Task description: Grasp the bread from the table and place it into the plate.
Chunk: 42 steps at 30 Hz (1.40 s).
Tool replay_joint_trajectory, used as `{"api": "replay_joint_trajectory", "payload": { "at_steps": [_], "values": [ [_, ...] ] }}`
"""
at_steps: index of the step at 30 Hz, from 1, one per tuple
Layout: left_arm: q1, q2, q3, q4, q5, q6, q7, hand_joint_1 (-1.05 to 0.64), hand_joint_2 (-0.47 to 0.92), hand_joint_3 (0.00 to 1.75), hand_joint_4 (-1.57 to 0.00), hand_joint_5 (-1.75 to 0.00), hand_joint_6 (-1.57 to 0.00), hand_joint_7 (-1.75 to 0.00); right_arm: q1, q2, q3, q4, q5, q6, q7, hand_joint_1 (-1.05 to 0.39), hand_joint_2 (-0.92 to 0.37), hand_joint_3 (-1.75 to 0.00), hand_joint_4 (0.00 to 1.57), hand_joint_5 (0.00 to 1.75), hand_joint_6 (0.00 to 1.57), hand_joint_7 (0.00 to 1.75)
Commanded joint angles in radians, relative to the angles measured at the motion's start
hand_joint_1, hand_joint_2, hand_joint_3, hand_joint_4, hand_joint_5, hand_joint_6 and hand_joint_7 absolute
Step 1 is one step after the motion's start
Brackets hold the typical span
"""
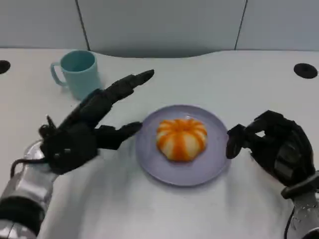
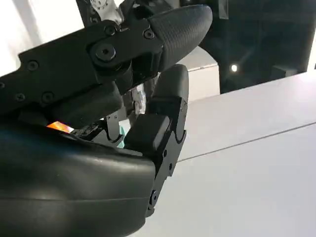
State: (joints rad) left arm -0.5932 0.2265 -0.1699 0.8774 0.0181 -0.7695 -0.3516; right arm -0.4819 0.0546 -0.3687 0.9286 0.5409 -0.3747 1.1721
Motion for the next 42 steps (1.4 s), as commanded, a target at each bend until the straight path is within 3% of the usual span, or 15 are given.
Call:
{"api": "replay_joint_trajectory", "payload": {
  "at_steps": [1, 5, 6, 7, 10, 12, 16, 17, 19, 22, 32, 38, 42],
  "values": [
    [0.193, -0.063, 0.172, -0.222, -0.467, 0.282, -0.303, -1.05, 0.92, 0.73, -0.13, -0.07, -0.1, -0.03, 0.0, -0.015, -0.011, 0.007, 0.016, 0.003, 0.005, -0.56, -0.91, 0.0, 0.78, 1.35, 1.01, 0.48],
    [0.336, -0.104, 0.261, -0.334, -0.697, 0.566, -0.397, -1.05, 0.92, 0.71, -0.28, -0.16, -0.24, -0.09, 0.007, -0.026, -0.018, 0.01, 0.017, 0.008, 0.007, -0.58, -0.9, 0.0, 0.79, 1.32, 1.01, 0.46],
    [0.371, -0.112, 0.274, -0.368, -0.745, 0.645, -0.411, -1.05, 0.92, 0.67, -0.15, -0.49, -0.26, -0.13, 0.009, -0.031, -0.019, 0.007, 0.015, 0.005, 0.005, -0.59, -0.91, 0.0, 0.78, 1.32, 1.01, 0.46],
    [0.395, -0.118, 0.285, -0.397, -0.775, 0.705, -0.419, -1.05, 0.92, 0.65, -0.08, -0.68, -0.26, -0.15, 0.011, -0.034, -0.019, 0.005, 0.013, 0.004, 0.004, -0.59, -0.91, 0.0, 0.77, 1.33, 1.01, 0.46],
    [0.491, -0.149, 0.299, -0.476, -0.812, 0.792, -0.45, -1.05, 0.92, 0.63, -0.02, -0.97, -0.32, -0.22, 0.015, -0.057, -0.017, 0.002, 0.004, 0.006, -0.004, -0.59, -0.91, 0.0, 0.75, 1.36, 1.0, 0.5],
    [0.489, -0.155, 0.319, -0.433, -0.806, 0.811, -0.491, -1.05, 0.92, 0.57, -0.07, -1.05, -0.4, -0.28, 0.007, -0.066, -0.026, 0.031, 0.014, 0.023, 0.01, -0.59, -0.91, 0.0, 0.76, 1.37, 0.99, 0.52],
    [0.443, -0.172, 0.37, -0.32, -0.763, 0.773, -0.5, -1.03, 0.92, 0.38, -0.47, -1.1, -0.63, -0.6, -0.019, -0.087, -0.052, 0.097, 0.045, 0.081, 0.087, -0.56, -0.91, -0.01, 0.74, 1.37, 0.97, 0.53],
    [0.427, -0.178, 0.378, -0.292, -0.741, 0.746, -0.487, -1.02, 0.92, 0.37, -0.5, -1.1, -0.64, -0.62, -0.034, -0.094, -0.064, 0.129, 0.053, 0.103, 0.11, -0.56, -0.91, -0.01, 0.74, 1.37, 0.96, 0.53],
    [0.406, -0.186, 0.393, -0.256, -0.709, 0.714, -0.479, -0.98, 0.92, 0.39, -0.55, -1.35, -0.65, -0.91, -0.053, -0.104, -0.078, 0.17, 0.06, 0.128, 0.135, -0.57, -0.89, 0.0, 0.79, 1.27, 1.05, 0.39],
    [0.38, -0.189, 0.411, -0.208, -0.676, 0.682, -0.487, -0.97, 0.92, 0.41, -0.53, -1.52, -0.63, -1.1, -0.063, -0.111, -0.09, 0.192, 0.051, 0.133, 0.148, -0.56, -0.89, 0.0, 0.79, 1.25, 1.09, 0.32],
    [0.384, -0.21, 0.45, -0.189, -0.633, 0.653, -0.509, -0.94, 0.92, 0.41, -0.5, -1.73, -0.6, -1.33, -0.036, -0.099, -0.103, 0.169, 0.057, 0.167, 0.149, -0.54, -0.87, -0.01, 0.84, 1.2, 1.16, 0.2],
    [0.389, -0.21, 0.457, -0.196, -0.622, 0.659, -0.522, -0.93, 0.92, 0.39, -0.5, -1.75, -0.56, -1.42, -0.039, -0.104, -0.103, 0.17, 0.049, 0.18, 0.148, -0.56, -0.87, 0.0, 0.83, 1.23, 1.19, 0.16],
    [0.38, -0.2, 0.471, -0.188, -0.639, 0.689, -0.551, -0.91, 0.92, 0.38, -0.53, -1.75, -0.53, -1.47, -0.02, -0.078, -0.102, 0.137, 0.049, 0.148, 0.133, -0.55, -0.88, -0.01, 0.84, 1.23, 1.19, 0.16]
  ]
}}
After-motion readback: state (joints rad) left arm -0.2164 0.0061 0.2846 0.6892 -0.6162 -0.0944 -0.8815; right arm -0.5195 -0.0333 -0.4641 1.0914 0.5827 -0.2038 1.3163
